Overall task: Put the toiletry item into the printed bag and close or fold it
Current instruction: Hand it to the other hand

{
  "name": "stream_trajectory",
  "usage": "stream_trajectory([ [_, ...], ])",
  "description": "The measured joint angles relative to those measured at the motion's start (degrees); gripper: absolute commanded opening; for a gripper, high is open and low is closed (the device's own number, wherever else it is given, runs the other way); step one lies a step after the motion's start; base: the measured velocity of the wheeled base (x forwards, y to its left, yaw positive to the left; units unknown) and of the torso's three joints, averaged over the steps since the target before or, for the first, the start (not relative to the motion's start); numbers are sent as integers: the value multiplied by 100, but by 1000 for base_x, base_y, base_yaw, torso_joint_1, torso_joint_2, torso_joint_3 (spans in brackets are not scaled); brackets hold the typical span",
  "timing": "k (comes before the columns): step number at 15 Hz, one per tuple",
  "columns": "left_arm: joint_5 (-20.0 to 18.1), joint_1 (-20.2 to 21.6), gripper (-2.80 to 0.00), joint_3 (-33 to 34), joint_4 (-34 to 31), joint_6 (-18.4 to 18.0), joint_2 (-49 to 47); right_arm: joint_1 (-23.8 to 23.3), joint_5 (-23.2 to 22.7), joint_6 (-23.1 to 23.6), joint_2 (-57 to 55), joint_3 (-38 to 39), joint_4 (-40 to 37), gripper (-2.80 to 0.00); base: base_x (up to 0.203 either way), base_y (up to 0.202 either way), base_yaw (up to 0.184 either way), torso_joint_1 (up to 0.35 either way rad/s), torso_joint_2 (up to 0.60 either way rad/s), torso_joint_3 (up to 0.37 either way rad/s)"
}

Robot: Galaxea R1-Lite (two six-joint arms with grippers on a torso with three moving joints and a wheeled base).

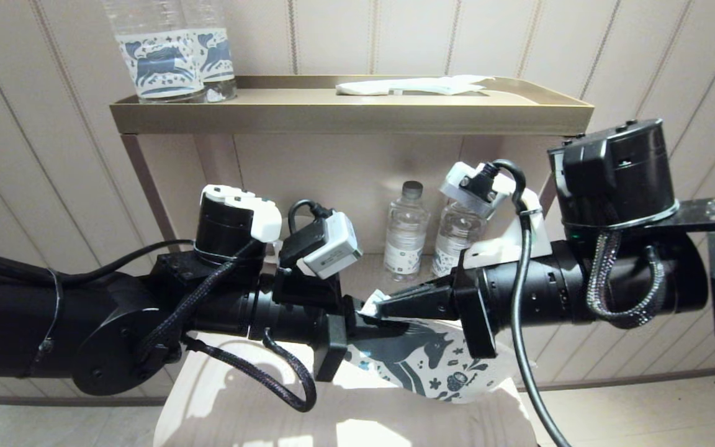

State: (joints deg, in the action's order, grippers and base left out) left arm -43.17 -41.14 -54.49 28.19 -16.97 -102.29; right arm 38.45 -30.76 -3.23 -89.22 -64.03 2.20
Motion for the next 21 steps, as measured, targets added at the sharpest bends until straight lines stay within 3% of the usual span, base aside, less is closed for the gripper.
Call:
stream_trajectory([
  [7,-13,-4,-280,30,5,0,54,-92,2,246,285,389,6,-280,0,0,0,0,0,0],
  [14,0,-111,-280,89,3,-82,13,-67,-9,270,119,-53,-119,-280,0,0,0,0,0,0],
  [17,-15,-179,-280,205,27,-456,-1,-18,-16,434,-143,-894,-1018,-280,0,0,0,0,0,0],
  [19,-7,-188,-280,245,-21,-471,30,7,-27,747,-423,-1420,-1758,-280,0,0,0,0,0,0],
  [21,2,-188,-280,245,-33,-472,34,7,-35,840,-608,-1604,-1975,-280,0,0,0,0,0,0],
])
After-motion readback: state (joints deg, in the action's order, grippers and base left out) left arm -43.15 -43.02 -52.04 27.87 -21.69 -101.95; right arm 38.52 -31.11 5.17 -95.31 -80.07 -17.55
